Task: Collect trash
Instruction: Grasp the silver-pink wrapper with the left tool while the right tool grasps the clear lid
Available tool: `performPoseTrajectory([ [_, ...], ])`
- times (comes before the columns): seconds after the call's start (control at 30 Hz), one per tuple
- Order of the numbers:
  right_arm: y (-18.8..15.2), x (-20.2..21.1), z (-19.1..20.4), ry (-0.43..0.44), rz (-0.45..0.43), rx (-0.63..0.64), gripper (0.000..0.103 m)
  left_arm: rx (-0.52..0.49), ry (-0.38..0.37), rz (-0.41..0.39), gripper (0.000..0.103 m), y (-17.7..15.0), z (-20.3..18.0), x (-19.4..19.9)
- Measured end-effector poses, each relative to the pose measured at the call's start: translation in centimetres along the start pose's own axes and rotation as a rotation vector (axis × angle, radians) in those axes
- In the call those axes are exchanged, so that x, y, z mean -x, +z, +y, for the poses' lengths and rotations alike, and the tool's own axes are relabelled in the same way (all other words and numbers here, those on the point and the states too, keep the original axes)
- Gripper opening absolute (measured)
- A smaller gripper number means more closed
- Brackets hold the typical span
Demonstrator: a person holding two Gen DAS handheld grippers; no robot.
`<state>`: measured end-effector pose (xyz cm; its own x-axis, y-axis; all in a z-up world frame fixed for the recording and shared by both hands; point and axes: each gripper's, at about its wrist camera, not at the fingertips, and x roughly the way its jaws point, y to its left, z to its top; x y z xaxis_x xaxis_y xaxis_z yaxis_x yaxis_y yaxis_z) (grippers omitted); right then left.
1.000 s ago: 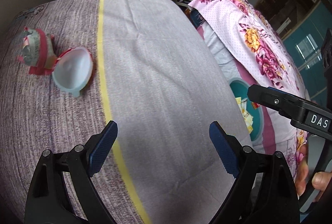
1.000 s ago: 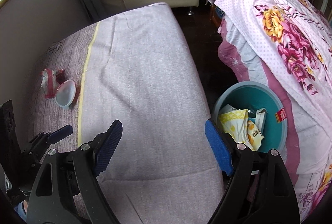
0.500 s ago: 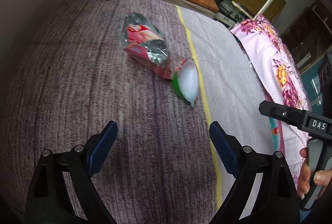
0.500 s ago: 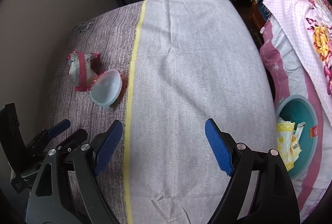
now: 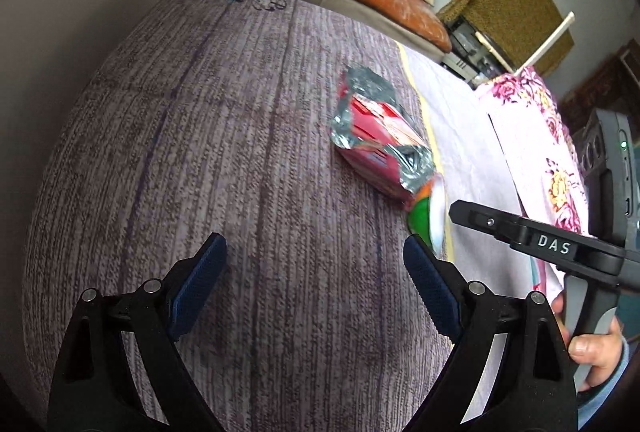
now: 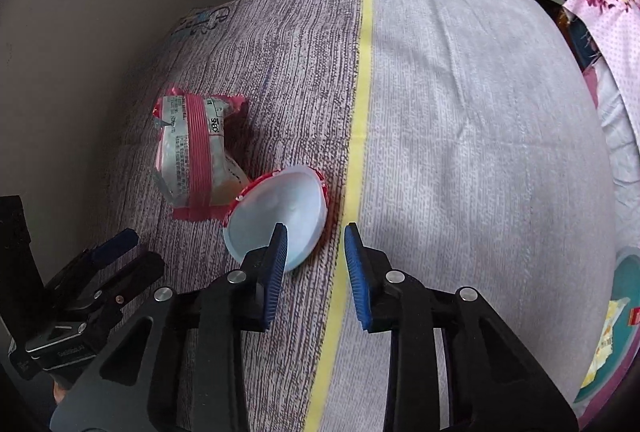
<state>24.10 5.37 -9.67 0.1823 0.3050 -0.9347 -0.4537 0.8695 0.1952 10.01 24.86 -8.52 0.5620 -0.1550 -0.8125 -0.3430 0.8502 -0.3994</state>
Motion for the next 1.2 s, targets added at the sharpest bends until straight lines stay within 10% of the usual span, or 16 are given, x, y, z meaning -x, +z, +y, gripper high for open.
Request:
performPoseTrajectory([
  [0.17, 1.0, -1.6, 0.8, -0.004, -0.006, 0.019, 0.027, 0.020, -0.004, -0.002, 0.090, 0.7, 0.7, -0.1],
  [0.27, 1.0, -1.8, 0.8, -0.008, -0.017, 0.034, 0.006, 0.033, -0.022, -0.007, 0.090, 1.1, 0.8, 0.2],
  [0.87, -0.7, 3.5, -4.9, -0.053, -0.098, -0.058, 0.005, 0.019, -0.029, -0.008, 0.090, 4.7, -5.4, -3.8],
  [1.03, -1.0, 4.2, -6.2, -0.061, -0.113, -0.066, 0.005, 0.002, 0.004, 0.001, 0.043, 4.2, -6.3, -4.8],
  [1.2, -1.6, 4.7, -6.7, -0.064, -0.127, -0.066, 0.005, -0.067, 0.037, -0.022, 0.024, 3.8, -7.7, -4.1],
])
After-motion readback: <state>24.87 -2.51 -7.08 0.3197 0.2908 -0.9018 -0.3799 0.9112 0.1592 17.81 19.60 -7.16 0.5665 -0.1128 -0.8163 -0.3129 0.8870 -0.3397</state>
